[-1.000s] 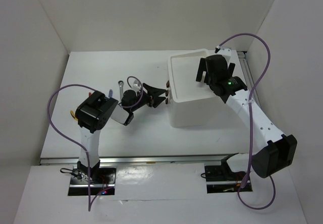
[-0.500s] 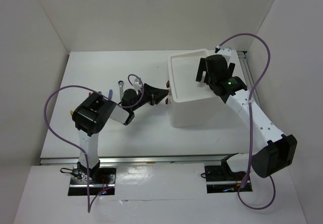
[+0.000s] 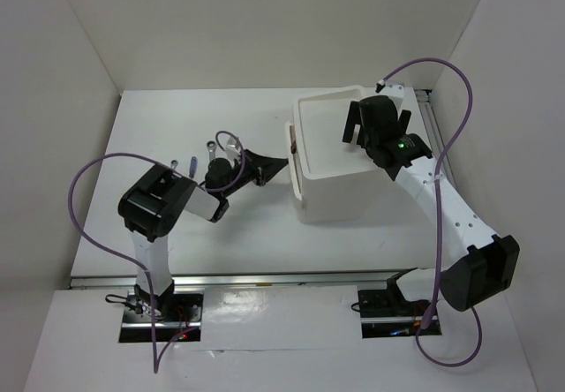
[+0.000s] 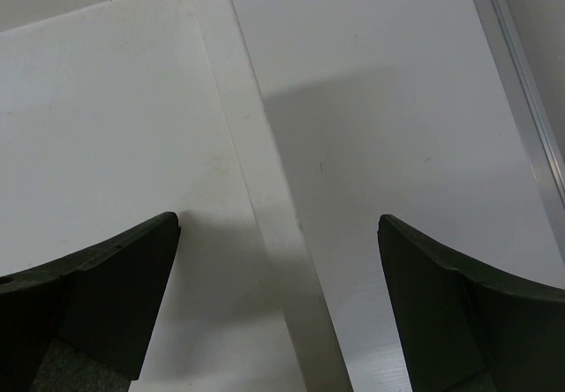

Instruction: Sort the tools into containers

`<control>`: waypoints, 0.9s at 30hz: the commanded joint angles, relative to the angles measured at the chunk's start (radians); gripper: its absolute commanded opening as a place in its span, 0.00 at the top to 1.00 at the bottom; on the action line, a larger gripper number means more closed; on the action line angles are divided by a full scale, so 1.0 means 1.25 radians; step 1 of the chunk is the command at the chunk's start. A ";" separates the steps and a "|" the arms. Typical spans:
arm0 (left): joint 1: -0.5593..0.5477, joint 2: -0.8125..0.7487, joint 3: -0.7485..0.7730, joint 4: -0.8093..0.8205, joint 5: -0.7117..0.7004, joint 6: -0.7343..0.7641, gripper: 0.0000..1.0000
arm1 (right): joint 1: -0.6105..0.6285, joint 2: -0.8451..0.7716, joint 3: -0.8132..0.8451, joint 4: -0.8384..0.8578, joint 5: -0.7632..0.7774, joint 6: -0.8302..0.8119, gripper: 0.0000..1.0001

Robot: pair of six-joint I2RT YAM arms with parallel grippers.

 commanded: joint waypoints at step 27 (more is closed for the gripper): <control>0.314 -0.525 0.315 -1.232 -0.259 0.760 0.00 | 0.002 0.016 -0.021 -0.064 -0.025 -0.034 0.00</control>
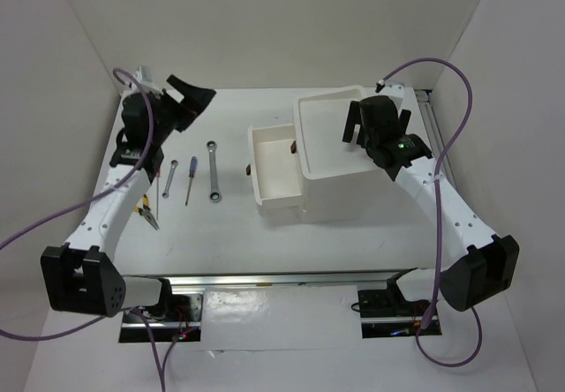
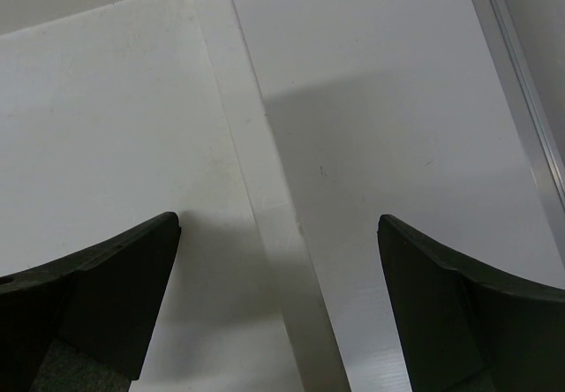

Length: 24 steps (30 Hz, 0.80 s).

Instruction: Sort the tools into containers

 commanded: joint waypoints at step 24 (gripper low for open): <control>-0.020 0.466 0.316 -0.630 -0.511 0.579 0.05 | 0.010 -0.033 -0.033 -0.048 -0.079 -0.019 0.00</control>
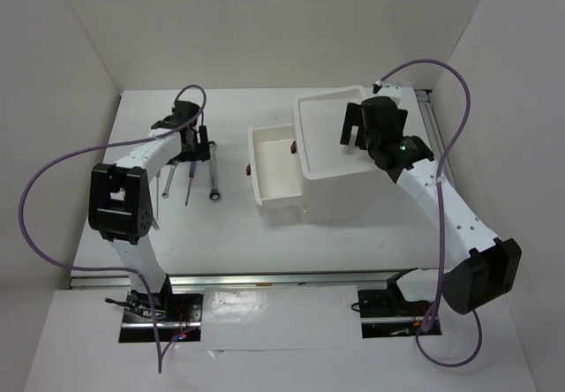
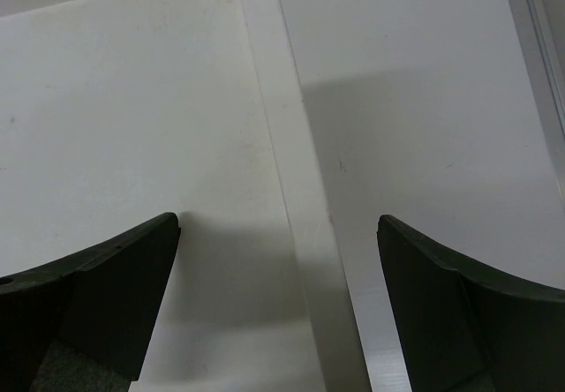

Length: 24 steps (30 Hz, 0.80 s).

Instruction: Sort the tools into containers

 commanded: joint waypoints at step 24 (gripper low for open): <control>0.040 0.211 0.050 0.001 0.131 0.046 0.64 | 0.008 -0.084 -0.022 -0.078 0.032 -0.005 0.00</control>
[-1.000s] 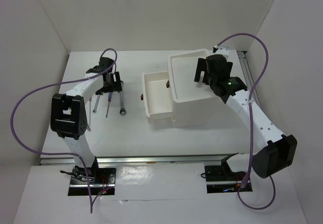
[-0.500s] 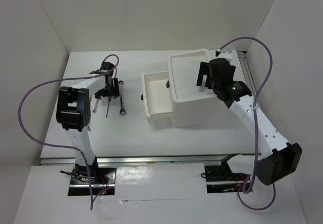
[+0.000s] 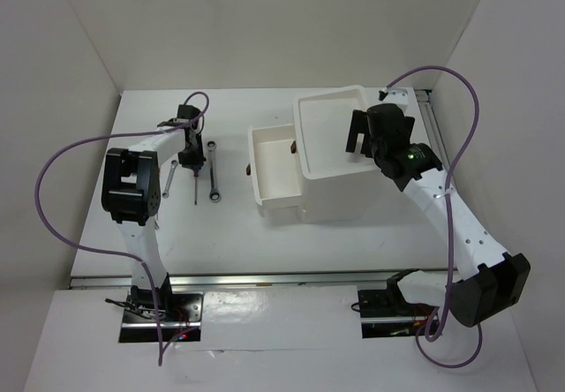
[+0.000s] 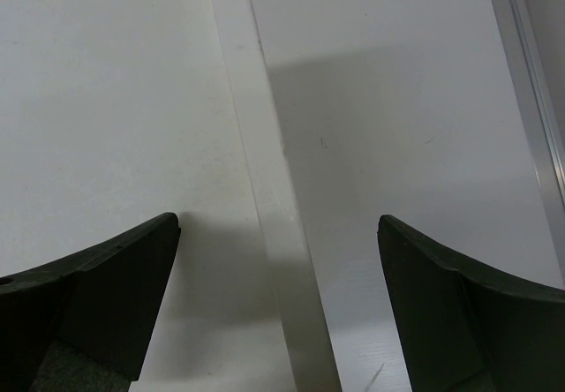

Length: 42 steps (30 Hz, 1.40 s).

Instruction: Sort the tools into containers

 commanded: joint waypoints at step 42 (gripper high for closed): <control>-0.250 -0.334 0.033 0.234 0.413 -0.261 0.08 | 0.037 0.010 -0.009 0.025 0.098 -0.030 0.00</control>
